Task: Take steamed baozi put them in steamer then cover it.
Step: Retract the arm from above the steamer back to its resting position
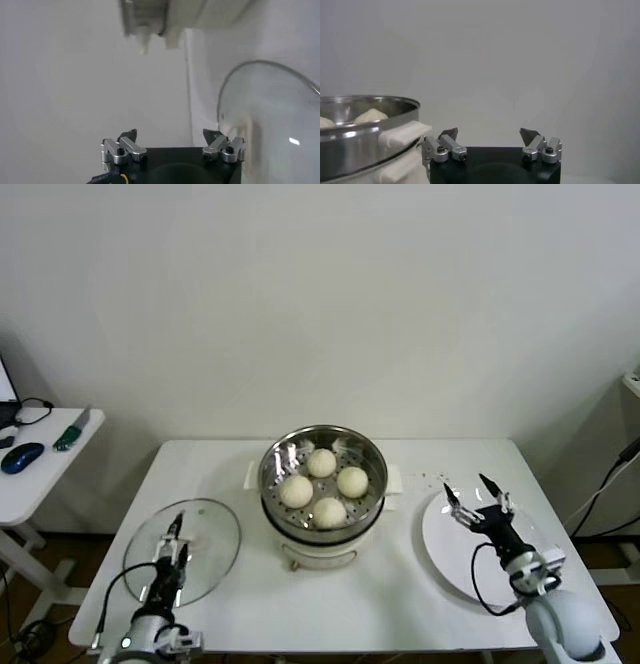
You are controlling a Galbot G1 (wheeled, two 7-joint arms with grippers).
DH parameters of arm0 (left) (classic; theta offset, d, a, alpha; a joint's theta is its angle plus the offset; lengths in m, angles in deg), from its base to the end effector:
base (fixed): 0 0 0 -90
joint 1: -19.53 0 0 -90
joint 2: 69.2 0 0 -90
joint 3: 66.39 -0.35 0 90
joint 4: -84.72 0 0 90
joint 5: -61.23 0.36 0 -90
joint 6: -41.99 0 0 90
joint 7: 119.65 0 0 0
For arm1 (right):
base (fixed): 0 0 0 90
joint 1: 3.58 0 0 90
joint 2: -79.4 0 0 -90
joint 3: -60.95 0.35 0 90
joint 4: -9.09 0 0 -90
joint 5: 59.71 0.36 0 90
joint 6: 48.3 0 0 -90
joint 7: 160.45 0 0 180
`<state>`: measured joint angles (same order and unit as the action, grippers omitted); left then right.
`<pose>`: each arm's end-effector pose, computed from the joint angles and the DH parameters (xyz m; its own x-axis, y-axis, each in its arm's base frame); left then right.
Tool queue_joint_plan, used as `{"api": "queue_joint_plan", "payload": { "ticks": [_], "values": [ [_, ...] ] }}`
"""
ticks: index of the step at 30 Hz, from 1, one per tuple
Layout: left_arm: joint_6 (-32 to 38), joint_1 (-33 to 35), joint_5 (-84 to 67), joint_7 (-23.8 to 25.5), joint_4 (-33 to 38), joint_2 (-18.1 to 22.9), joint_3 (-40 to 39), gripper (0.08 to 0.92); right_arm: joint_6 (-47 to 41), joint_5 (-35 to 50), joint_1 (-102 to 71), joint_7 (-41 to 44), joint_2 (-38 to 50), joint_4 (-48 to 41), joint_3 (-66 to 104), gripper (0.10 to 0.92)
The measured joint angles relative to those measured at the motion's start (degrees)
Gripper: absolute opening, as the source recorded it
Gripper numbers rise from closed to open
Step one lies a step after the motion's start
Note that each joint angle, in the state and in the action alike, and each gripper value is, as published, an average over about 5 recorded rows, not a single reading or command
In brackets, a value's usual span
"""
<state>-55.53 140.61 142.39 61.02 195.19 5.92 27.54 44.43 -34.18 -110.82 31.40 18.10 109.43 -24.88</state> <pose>0.1794 0.0799 -0.3541 -0.9791 -0.1038 0.1750 0.1862 -0.1112 0.9762 0.2668 -0.1596 -0.3319 -0.9705 -0.2306 0.0706 -0.2340 0.9713 -0.0432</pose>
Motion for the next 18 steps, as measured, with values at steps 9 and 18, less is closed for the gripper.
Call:
{"api": "queue_joint_plan", "payload": {
  "ticks": [9,18],
  "values": [
    [0.6,-4.5,5.2,-0.5,-8.1,0.0,0.3,0.823,0.4,-2.3,-2.5,0.5,-3.1,-0.2,2.3,0.823],
    [0.5,-9.6,5.6,-2.7,-14.4,-0.3,-0.1,0.823,0.9,-4.2,-3.8,0.8,-4.8,-0.3,3.8,0.823]
  ]
}}
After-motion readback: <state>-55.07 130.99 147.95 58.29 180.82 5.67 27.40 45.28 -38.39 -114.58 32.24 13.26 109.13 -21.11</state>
